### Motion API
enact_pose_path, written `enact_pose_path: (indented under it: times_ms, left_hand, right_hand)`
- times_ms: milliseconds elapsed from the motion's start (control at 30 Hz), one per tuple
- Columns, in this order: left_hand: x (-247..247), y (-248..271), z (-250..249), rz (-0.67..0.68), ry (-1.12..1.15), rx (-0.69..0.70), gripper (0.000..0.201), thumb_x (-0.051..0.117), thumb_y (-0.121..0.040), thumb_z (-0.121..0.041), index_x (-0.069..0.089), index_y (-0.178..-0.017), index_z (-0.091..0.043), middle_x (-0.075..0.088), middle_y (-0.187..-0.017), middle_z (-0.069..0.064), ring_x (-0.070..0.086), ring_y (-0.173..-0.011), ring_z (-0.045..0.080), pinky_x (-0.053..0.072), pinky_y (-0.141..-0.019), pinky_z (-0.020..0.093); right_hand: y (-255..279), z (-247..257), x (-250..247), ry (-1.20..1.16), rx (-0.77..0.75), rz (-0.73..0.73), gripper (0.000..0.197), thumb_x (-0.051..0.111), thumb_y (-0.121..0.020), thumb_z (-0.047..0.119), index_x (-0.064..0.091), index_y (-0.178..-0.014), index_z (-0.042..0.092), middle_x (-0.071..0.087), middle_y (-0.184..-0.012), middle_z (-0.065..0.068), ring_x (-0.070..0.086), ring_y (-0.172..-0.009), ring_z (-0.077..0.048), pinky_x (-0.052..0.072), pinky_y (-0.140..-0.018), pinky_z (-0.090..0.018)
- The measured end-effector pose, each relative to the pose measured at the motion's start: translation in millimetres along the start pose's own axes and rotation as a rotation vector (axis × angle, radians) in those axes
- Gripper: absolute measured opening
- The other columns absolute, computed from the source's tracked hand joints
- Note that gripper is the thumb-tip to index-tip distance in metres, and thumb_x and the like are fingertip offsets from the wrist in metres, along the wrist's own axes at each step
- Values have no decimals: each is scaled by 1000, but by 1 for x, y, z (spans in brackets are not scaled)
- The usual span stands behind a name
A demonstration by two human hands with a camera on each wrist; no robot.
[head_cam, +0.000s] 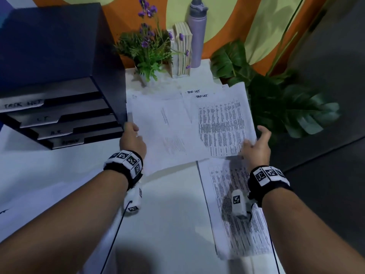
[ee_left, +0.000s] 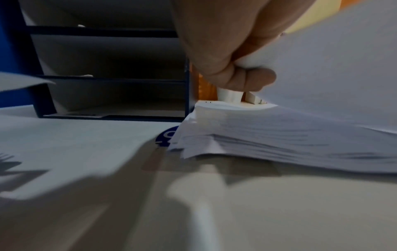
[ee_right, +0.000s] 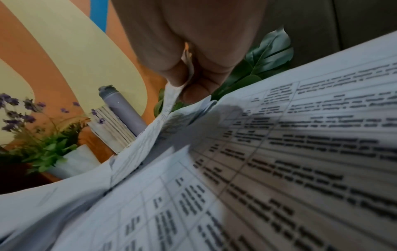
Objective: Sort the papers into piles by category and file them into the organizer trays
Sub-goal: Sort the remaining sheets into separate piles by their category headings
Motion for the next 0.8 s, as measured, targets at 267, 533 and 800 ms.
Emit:
enact_pose_path:
  times_ms: [267, 533, 800]
  left_hand:
    - [19, -21, 14, 295, -235, 51, 65, 46, -88, 9, 32, -149, -8, 20, -157, 8, 29, -142, 24, 17, -102, 12]
    - [26, -23, 16, 123, -420, 126, 61, 59, -87, -10, 39, -144, -19, 9, -160, 8, 13, -145, 32, 17, -118, 42]
    - [34, 10, 32, 586, -635, 283, 70, 64, -86, -46, 31, -147, -38, 11, -161, -7, 2, -148, 21, 2, -118, 51]
  right_hand:
    - [-15, -10, 5, 241, -111, 163, 44, 44, -90, -6, 55, -130, 10, 44, -135, -7, 51, -111, -20, 39, -85, -17]
    - [-16, 1, 20, 278, -238, 59, 64, 51, -78, -18, 55, -133, 14, 16, -159, -11, 23, -143, -34, 31, -113, -46]
    - [7, 1, 50, 756, -412, 342, 21, 56, -88, 18, 72, -100, 24, 60, -111, 3, 51, -108, -23, 33, -87, -38]
Point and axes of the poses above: each hand's wrist, its own y-axis away from the middle knuckle, its own x-axis out of the palm, z = x × y, the point moved 1 cm from there along -y, towards the middle knuckle
